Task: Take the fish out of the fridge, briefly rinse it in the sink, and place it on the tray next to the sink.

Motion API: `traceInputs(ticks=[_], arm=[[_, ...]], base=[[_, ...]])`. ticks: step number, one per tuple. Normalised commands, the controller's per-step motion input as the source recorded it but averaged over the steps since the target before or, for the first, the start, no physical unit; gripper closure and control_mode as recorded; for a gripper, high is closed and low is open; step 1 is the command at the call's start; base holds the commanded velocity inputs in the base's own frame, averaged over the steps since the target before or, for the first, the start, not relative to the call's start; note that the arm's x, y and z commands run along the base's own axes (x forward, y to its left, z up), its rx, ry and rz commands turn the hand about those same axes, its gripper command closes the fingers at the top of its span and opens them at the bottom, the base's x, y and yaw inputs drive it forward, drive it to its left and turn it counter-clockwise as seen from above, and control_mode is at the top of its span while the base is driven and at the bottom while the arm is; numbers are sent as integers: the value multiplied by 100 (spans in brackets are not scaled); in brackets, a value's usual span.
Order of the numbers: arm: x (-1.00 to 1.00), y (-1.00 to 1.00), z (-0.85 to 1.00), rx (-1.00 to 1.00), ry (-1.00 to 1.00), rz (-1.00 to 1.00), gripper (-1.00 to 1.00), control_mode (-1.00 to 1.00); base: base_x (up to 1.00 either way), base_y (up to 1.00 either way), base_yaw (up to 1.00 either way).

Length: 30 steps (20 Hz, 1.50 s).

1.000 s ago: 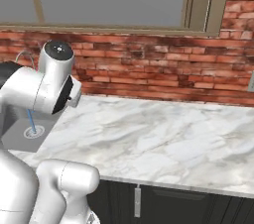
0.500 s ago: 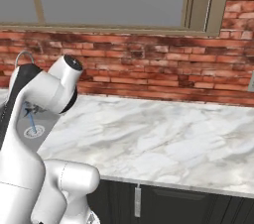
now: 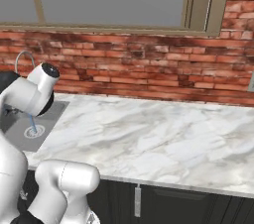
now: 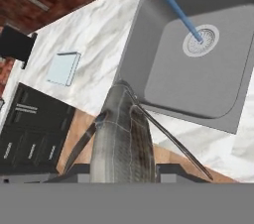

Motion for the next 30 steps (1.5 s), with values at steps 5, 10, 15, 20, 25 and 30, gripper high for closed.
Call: traceInputs(ticks=[5,10,15,20,25,30], arm=[[21,12,-17,0,2,1,100,-100],[37,0,-33,0,11,0,100,-100],[53,50,-23,0,11,0,100,-100],[41,59,-18,0,6,0,100,-100],[32,14,-31,1,4,0,100,-100],[28,0,-36,9,11,0,100,-100]], base=[[0,0,0],[0,0,0],[0,0,0],[0,0,0],[0,0,0],[0,0,0]])
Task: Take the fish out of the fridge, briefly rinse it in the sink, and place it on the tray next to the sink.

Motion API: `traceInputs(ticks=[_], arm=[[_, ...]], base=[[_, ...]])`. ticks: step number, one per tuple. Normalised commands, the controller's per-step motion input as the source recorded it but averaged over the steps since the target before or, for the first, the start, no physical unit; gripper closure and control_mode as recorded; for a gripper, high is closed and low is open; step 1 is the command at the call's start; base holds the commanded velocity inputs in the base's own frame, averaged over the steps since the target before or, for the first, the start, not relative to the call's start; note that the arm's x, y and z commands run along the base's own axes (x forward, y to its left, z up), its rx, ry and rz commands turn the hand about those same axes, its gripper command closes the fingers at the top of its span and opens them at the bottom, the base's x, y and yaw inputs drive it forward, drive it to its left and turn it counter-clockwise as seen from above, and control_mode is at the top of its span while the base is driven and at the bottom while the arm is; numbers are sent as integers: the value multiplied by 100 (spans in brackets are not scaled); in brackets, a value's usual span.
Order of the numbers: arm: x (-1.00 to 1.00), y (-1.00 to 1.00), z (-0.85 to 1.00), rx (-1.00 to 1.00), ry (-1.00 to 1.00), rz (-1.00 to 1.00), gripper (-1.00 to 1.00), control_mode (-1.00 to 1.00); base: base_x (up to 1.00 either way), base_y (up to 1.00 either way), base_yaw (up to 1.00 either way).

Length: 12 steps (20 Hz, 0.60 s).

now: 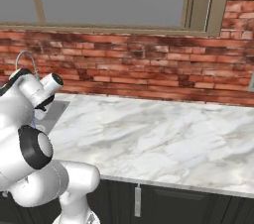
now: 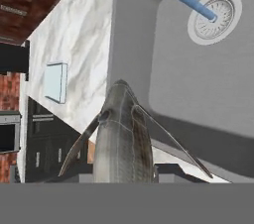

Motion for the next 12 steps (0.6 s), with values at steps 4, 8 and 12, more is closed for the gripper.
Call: traceInputs(ticks=[4,8,12], arm=[[34,0,-34,9,12,0,100,-100],[7,0,-63,1,-1,6,100,-100],[3,8,-46,0,-7,7,100,-100]], base=[[0,0,0],[0,0,0],[0,0,0]])
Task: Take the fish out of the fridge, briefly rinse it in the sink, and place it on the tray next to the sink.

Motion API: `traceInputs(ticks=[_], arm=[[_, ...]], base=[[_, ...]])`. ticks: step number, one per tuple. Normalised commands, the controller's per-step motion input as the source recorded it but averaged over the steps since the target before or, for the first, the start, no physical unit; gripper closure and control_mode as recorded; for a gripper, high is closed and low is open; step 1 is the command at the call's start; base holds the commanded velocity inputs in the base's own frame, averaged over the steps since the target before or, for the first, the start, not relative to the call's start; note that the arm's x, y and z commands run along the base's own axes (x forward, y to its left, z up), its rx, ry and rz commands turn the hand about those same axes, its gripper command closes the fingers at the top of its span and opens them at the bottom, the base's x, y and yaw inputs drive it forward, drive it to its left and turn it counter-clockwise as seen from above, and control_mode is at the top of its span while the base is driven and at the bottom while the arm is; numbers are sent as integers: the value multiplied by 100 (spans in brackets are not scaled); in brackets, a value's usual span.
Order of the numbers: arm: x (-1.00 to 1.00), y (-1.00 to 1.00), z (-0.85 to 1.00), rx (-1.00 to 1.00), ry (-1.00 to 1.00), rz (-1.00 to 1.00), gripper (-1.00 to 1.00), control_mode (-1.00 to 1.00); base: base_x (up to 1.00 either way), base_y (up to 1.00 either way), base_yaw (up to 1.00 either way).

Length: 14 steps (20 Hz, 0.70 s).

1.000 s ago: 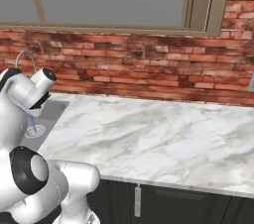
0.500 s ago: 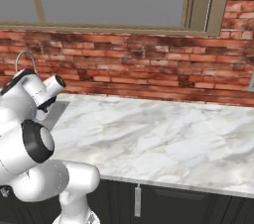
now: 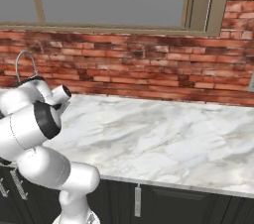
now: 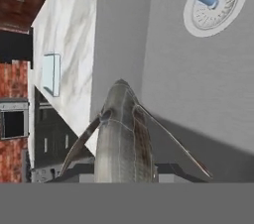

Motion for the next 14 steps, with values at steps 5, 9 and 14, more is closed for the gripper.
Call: traceInputs(ticks=[5,9,14], arm=[[33,45,-4,0,-4,0,100,-100],[31,55,-4,0,0,0,100,-100],[24,6,-17,0,0,0,100,-100]], base=[[0,0,0],[0,0,0],[0,0,0]])
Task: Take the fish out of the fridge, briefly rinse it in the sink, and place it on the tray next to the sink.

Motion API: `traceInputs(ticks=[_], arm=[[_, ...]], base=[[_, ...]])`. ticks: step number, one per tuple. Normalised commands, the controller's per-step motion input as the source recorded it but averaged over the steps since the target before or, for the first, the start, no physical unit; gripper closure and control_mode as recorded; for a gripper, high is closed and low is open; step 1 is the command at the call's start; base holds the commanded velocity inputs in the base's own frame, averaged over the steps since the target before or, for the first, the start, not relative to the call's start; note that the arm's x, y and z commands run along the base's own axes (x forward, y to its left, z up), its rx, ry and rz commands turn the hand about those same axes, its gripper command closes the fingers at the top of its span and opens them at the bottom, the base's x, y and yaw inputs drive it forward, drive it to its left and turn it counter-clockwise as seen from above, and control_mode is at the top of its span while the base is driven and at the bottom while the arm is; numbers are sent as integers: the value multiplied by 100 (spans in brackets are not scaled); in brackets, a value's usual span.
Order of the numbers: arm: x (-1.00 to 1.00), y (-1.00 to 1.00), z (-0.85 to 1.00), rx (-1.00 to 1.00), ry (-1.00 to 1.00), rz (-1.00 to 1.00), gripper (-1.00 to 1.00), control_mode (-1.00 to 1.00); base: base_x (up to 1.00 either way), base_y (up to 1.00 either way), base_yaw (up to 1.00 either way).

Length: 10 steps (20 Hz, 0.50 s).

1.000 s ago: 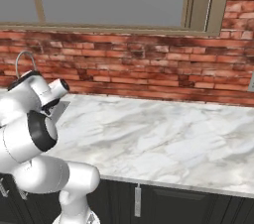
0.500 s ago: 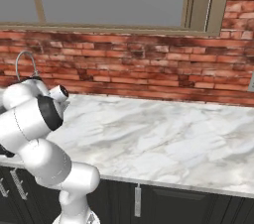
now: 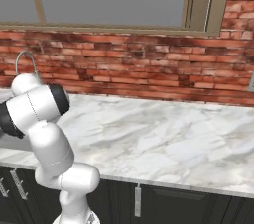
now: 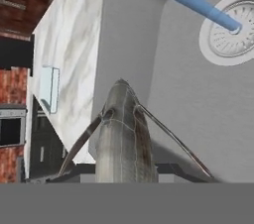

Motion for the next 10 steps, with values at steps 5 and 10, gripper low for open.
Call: traceInputs(ticks=[5,10], arm=[[47,2,-29,5,-1,-1,100,-100],[32,12,-17,7,0,-1,100,-100]], base=[[0,0,0],[0,0,0]])
